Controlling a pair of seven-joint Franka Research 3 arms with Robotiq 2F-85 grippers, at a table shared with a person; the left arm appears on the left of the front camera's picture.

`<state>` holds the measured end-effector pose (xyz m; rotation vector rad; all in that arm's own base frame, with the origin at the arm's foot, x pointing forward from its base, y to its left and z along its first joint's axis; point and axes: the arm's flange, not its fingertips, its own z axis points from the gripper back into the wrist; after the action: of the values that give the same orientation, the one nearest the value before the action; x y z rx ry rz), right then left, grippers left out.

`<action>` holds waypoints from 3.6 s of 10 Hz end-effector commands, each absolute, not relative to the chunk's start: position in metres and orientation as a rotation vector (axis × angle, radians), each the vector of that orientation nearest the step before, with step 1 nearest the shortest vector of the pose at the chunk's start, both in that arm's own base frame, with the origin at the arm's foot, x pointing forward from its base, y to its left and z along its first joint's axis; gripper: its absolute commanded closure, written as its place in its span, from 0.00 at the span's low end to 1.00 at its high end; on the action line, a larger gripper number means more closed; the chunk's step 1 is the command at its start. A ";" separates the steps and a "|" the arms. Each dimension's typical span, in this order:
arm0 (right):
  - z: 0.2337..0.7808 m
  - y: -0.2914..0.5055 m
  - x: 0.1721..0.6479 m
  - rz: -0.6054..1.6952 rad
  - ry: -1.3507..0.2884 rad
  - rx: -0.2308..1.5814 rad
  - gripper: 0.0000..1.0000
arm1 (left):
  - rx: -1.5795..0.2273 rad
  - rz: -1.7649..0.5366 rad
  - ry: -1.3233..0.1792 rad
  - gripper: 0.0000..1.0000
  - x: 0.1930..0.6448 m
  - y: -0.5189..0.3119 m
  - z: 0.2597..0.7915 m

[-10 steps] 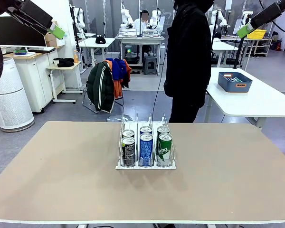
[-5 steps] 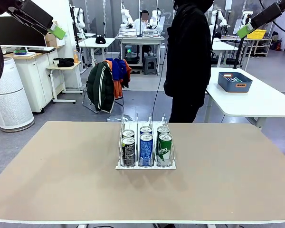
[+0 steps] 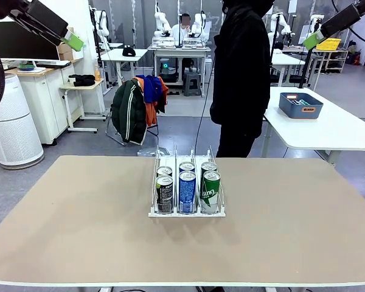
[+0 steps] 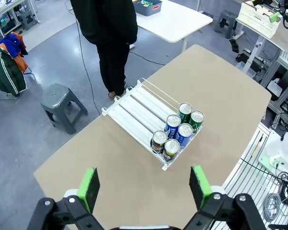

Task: Fill the beverage cans into the dispenser.
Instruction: Pick up the Ionic drink handed by the human.

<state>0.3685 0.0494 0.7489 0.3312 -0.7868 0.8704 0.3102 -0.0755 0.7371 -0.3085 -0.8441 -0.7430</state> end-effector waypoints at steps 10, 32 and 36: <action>0.748 0.048 0.370 0.869 -0.789 0.342 0.00 | -0.307 -0.744 -0.847 0.00 0.311 -0.075 0.737; 0.748 0.048 0.370 0.869 -0.789 0.342 0.00 | -0.307 -0.744 -0.847 0.00 0.311 -0.075 0.737; 0.748 0.048 0.370 0.869 -0.789 0.342 0.00 | -0.307 -0.744 -0.847 0.00 0.311 -0.075 0.737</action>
<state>0.3685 0.0494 0.7489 0.3312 -0.7868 0.8704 0.3102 -0.0753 0.7371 -0.3076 -0.8442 -0.7422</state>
